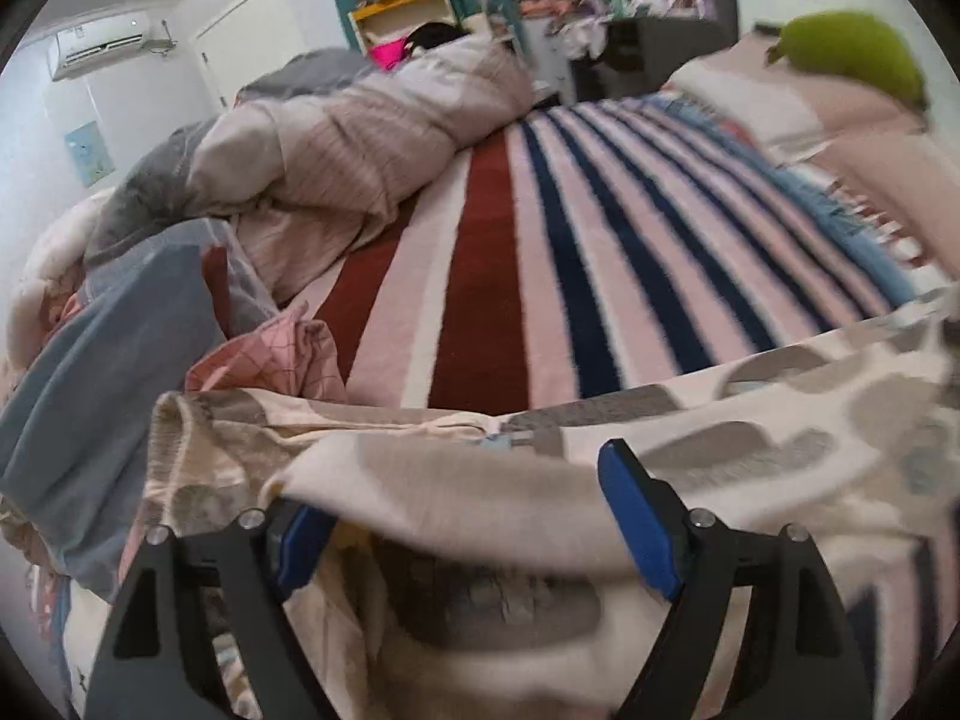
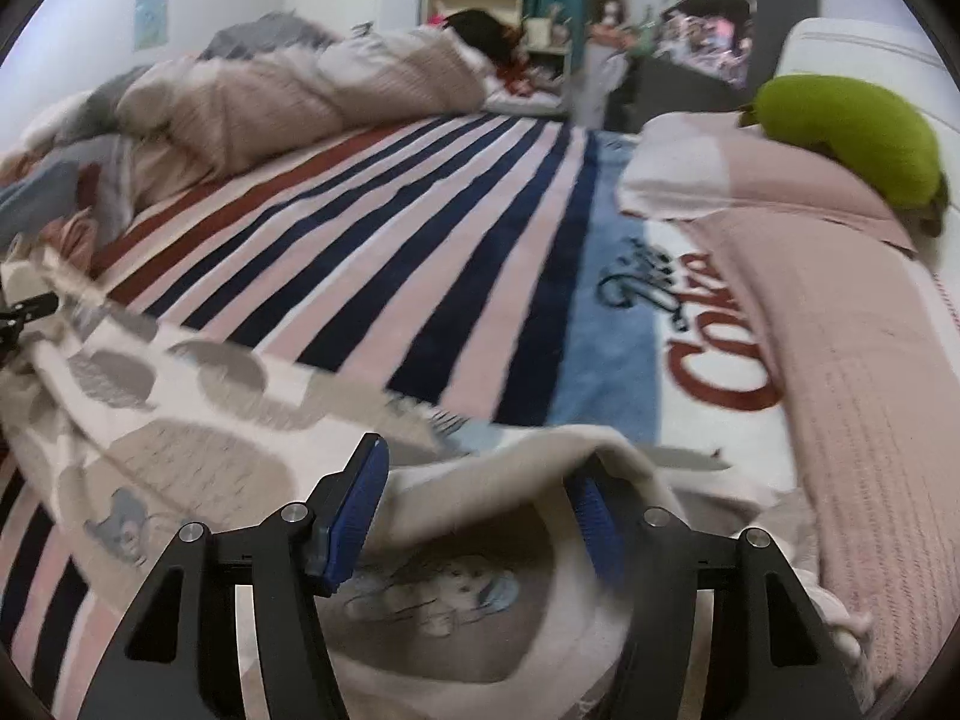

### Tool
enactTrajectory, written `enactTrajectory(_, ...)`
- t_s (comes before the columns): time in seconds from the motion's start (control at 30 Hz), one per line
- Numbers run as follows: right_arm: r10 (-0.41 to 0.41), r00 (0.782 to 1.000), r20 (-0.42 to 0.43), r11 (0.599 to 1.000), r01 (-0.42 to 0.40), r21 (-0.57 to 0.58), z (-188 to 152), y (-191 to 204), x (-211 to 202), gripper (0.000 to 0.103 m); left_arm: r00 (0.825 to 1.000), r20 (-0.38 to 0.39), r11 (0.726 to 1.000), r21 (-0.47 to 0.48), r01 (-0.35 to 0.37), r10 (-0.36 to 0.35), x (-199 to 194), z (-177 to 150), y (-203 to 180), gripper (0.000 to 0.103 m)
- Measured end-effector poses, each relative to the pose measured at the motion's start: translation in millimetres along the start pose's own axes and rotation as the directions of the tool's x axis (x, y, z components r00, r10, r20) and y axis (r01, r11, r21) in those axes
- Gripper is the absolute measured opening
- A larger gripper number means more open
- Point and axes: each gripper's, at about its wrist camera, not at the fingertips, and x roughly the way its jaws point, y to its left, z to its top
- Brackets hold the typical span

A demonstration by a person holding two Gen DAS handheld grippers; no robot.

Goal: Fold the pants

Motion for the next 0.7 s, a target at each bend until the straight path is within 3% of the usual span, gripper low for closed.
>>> enactTrajectory(0.07,0.064,0.998,-0.005,0.998,-0.064,0.019,-2,1,-14,0.057,1.0,0.016,1.0,-0.011,0.027,-0.027,-27,-3,11,0.083)
enactTrajectory(0.13,0.108,0.994,0.008,0.994,-0.109,0.031,-6,4,-32,0.059,0.999,0.043,1.0,-0.01,0.005,-0.005,-54,-7,25,0.084)
enactTrajectory(0.27,0.146,0.989,0.034,0.989,-0.146,0.016,-21,16,-64,0.062,1.0,0.029,1.0,-0.002,-0.013,0.013,-83,-30,39,0.089)
enactTrajectory(0.33,0.166,0.986,0.029,0.986,-0.167,0.018,-31,23,-72,0.062,0.999,-0.048,1.0,0.023,0.002,-0.001,-74,-51,41,0.089)
enactTrajectory(0.43,0.207,0.978,0.005,0.977,-0.207,0.043,-44,27,-75,0.062,0.989,-0.127,0.993,0.099,-0.065,0.078,-54,-79,38,0.089)
enactTrajectory(0.63,0.207,0.978,-0.026,0.977,-0.205,0.061,-59,31,-74,0.062,0.971,-0.184,0.98,0.152,-0.125,0.152,-31,-110,43,0.088)
enactTrajectory(0.7,0.207,0.978,-0.033,0.976,-0.204,0.073,-61,31,-74,0.062,0.967,-0.178,0.976,0.157,-0.154,0.181,-28,-114,45,0.077)
